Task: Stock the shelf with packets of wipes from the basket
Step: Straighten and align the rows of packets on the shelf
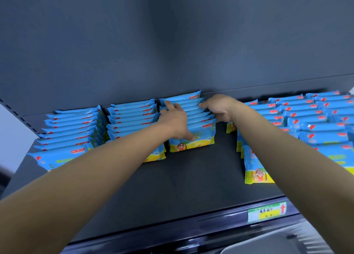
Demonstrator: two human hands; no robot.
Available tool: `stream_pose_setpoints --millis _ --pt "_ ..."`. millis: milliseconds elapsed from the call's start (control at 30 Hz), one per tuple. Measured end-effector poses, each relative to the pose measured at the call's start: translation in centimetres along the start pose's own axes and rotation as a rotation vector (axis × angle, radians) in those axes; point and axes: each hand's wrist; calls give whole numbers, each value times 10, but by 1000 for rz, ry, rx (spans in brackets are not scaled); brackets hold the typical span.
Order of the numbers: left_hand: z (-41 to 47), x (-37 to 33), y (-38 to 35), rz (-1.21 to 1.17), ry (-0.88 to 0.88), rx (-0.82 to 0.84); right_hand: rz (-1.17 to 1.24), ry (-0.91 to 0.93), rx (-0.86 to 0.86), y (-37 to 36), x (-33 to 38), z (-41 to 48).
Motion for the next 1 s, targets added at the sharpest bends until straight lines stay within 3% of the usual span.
stream_pose_setpoints --millis 233,433,567,767,1000 --pt "7 3 6 -127 -4 7 -316 85 -150 4 4 2" --pt "9 5 -7 35 -5 -48 -265 119 -166 -2 1 7" --pt "8 7 -5 38 39 12 -201 199 -176 -5 -5 9" --pt "7 8 -4 -32 35 18 -164 162 -201 -8 -4 11" --pt "7 11 -2 74 -13 10 -467 240 -272 -11 5 15"
Point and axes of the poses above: each hand's wrist, its own z-axis towards the middle knuckle, its own y-axis out of the back of the hand, x = y × z, and after that the axes turned 8 degrees about y, right-handed
